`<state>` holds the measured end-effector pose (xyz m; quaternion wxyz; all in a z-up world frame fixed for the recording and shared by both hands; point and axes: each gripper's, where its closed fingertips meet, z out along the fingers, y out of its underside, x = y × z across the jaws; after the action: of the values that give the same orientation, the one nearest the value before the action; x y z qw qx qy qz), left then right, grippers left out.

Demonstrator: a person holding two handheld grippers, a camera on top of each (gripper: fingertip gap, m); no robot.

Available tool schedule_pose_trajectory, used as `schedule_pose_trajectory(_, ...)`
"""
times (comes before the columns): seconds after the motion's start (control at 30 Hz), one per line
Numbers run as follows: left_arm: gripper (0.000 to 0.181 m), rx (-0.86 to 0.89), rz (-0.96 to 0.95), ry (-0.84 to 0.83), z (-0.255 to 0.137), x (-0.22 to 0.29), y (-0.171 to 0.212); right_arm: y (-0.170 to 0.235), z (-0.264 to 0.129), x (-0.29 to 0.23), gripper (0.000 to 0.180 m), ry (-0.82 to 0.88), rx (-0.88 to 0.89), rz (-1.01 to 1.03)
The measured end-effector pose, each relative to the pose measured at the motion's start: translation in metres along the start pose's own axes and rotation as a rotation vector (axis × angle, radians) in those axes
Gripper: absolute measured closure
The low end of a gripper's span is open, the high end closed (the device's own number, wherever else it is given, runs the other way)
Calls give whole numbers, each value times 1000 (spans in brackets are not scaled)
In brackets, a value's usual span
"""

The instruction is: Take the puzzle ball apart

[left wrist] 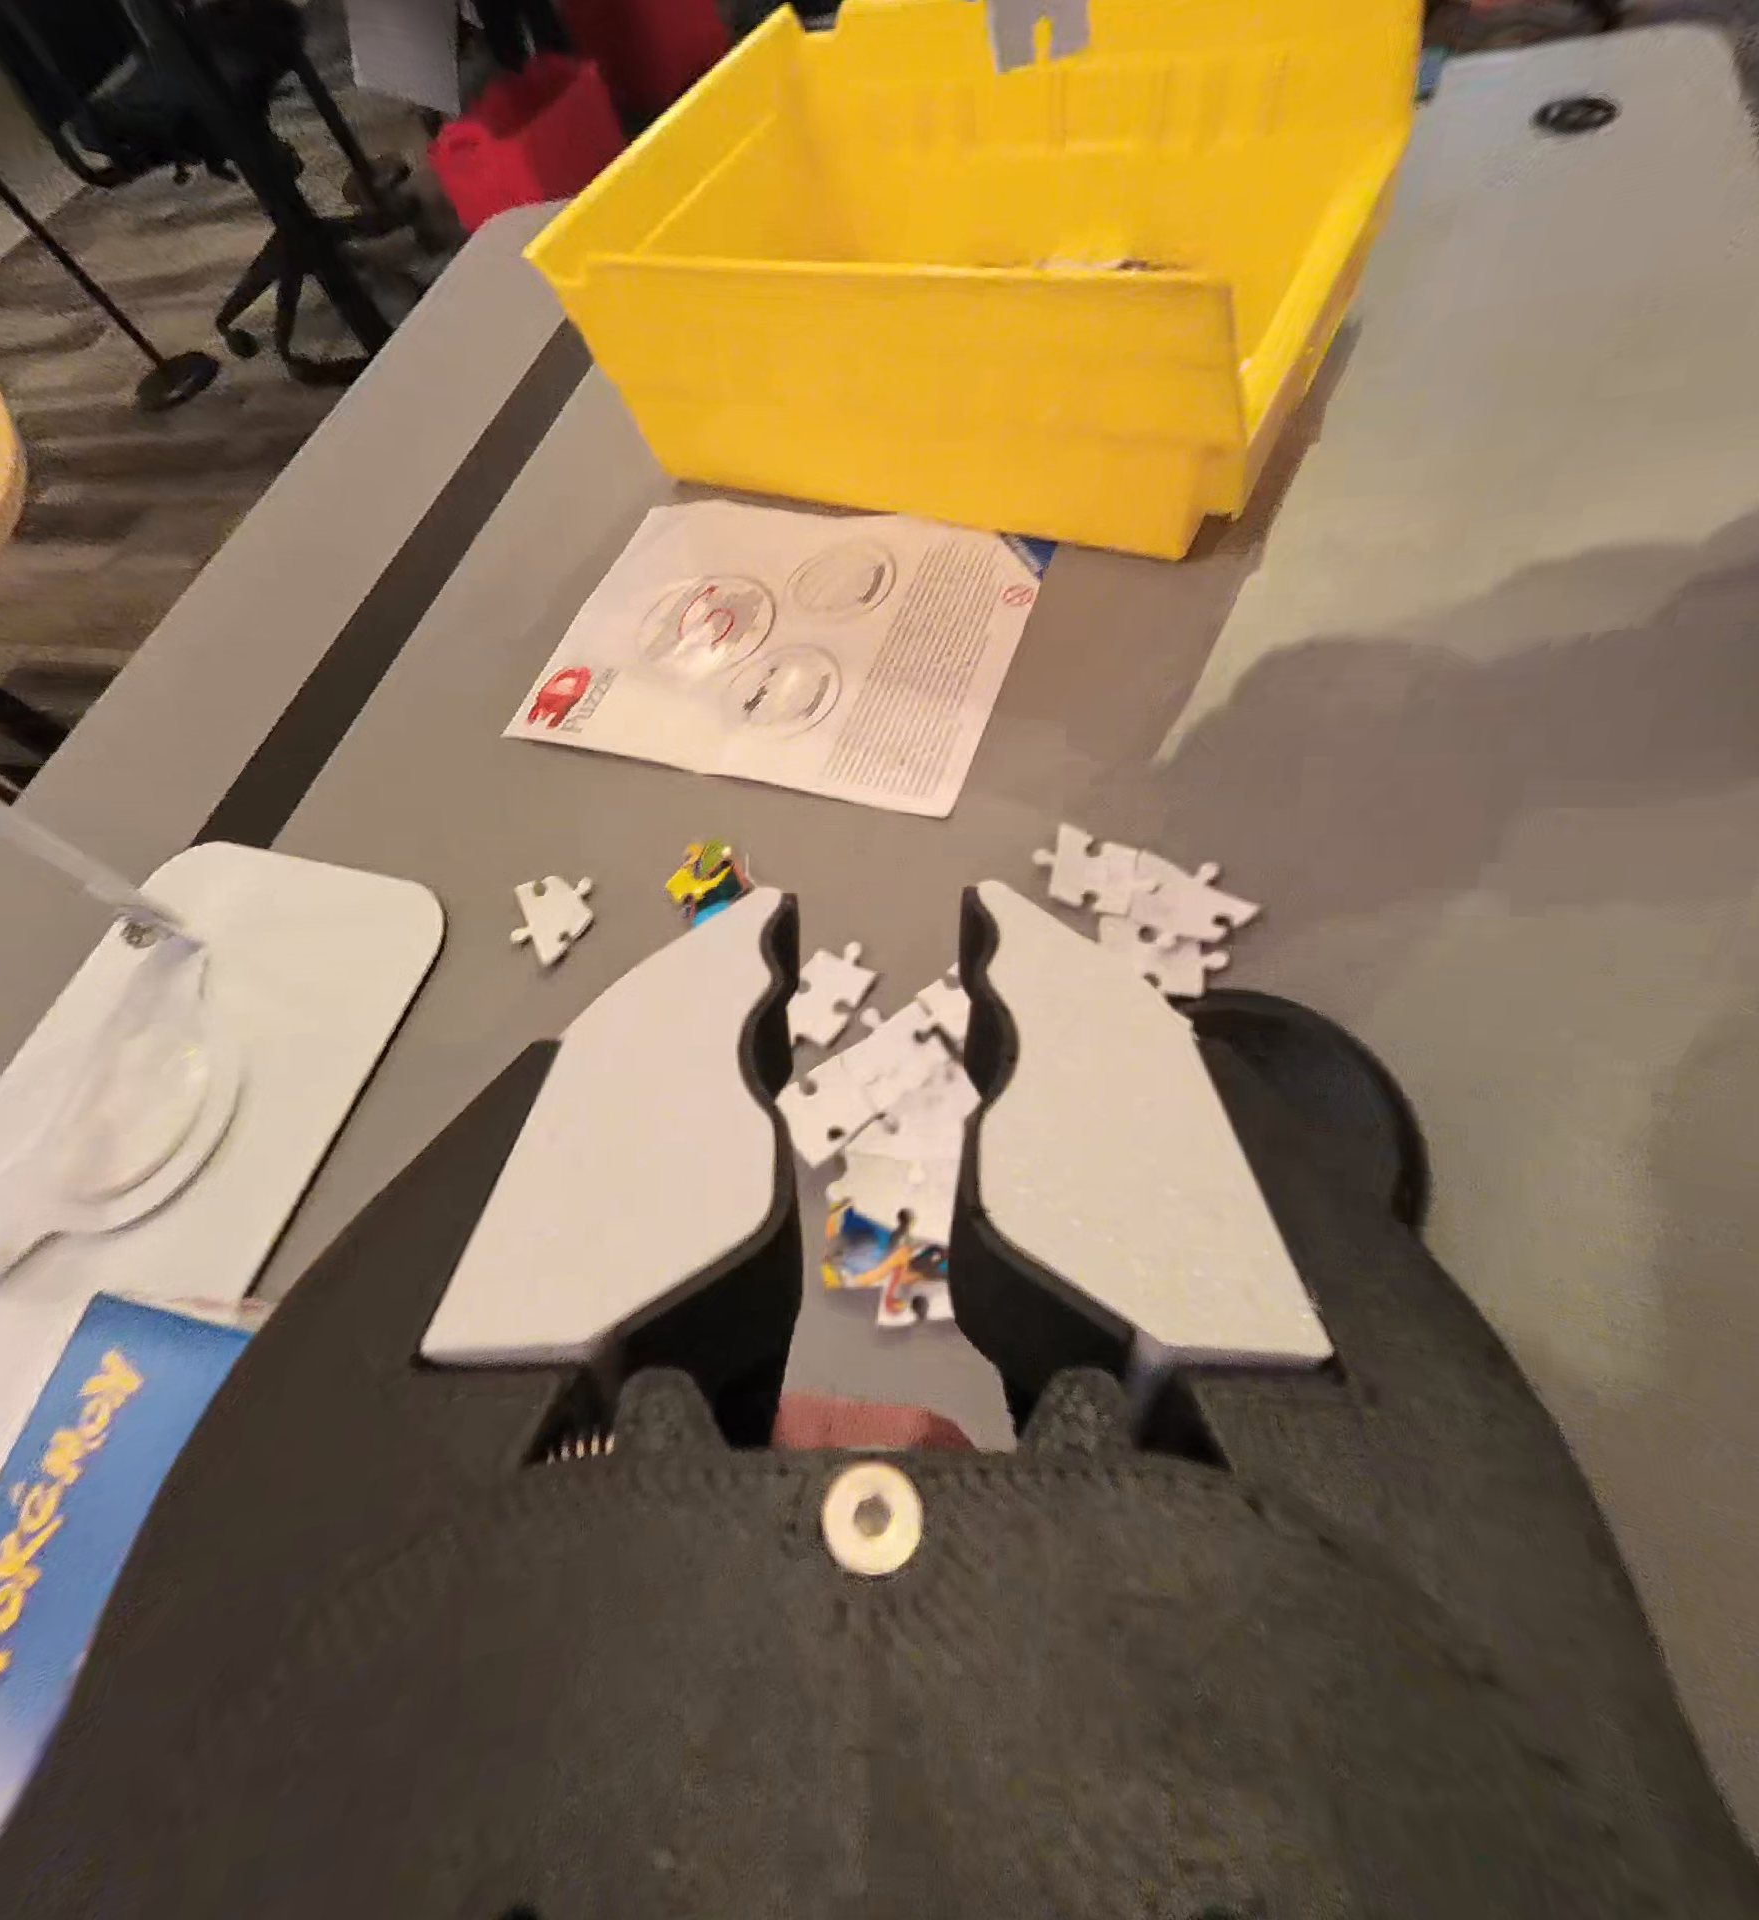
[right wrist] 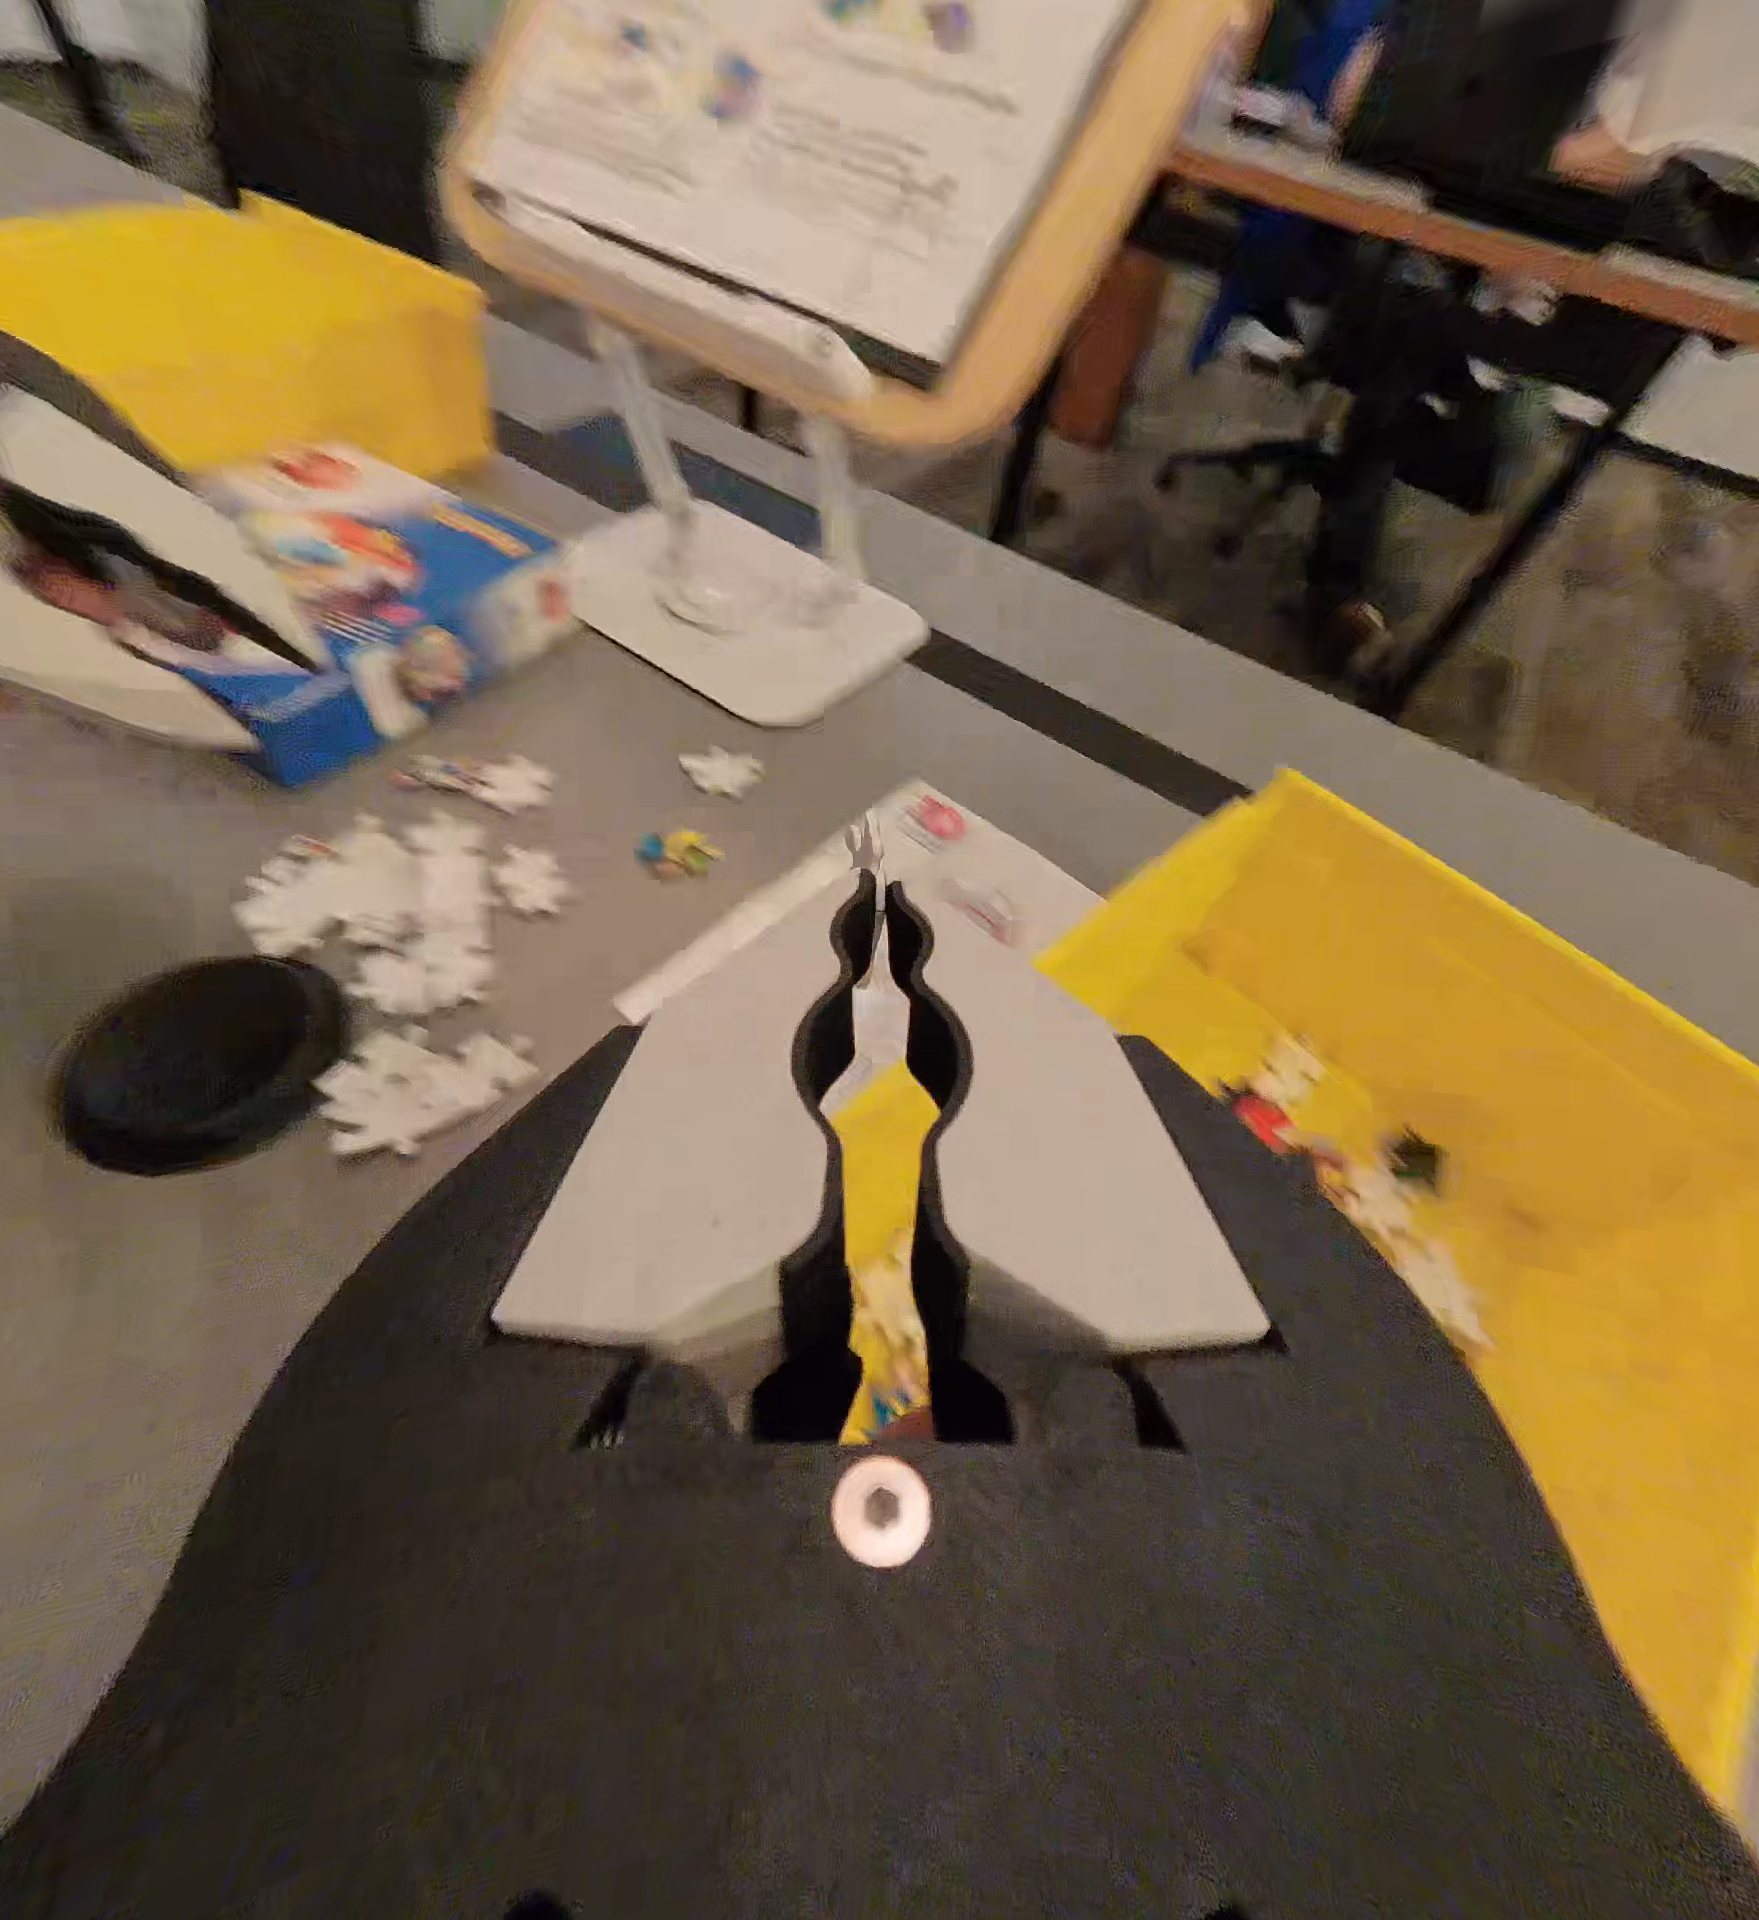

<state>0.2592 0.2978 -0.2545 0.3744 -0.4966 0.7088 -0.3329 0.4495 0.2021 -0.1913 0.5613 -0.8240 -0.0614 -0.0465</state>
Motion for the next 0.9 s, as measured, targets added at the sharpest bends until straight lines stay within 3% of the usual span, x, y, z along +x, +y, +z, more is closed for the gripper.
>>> schedule_pose_trajectory(0.07,150,-24,-20,-20,-2,-6,4,36,-1,43,143,142,-146,6)
schedule_pose_trajectory(0.1,150,-33,-33,-26,-3,-8,7,49,-1,52,136,169,-200,0)
schedule_pose_trajectory(0.23,149,-117,-62,-52,-7,-7,33,45,-4,48,140,220,-209,-95)
schedule_pose_trajectory(0.3,147,-151,-74,-35,-8,2,45,25,-2,5,143,96,-145,-114)
schedule_pose_trajectory(0.37,145,-197,-59,-37,-7,6,59,14,4,-73,142,-178,-107,-94)
schedule_pose_trajectory(0.43,145,-235,-61,-29,-4,10,74,32,17,-137,131,-352,-188,-68)
schedule_pose_trajectory(0.53,145,-251,-50,-17,0,16,81,78,48,-178,119,-384,-322,-117)
schedule_pose_trajectory(0.63,144,-252,-35,-8,2,22,81,116,72,-179,110,-362,-414,-116)
schedule_pose_trajectory(0.67,144,-247,-33,-4,2,24,80,125,77,-179,111,-374,-436,-98)
schedule_pose_trajectory(0.8,144,-227,-44,-7,2,26,81,127,84,-178,142,-371,-384,-75)
schedule_pose_trajectory(0.9,145,-200,-58,-5,4,27,78,127,84,-178,142,-361,-383,-77)
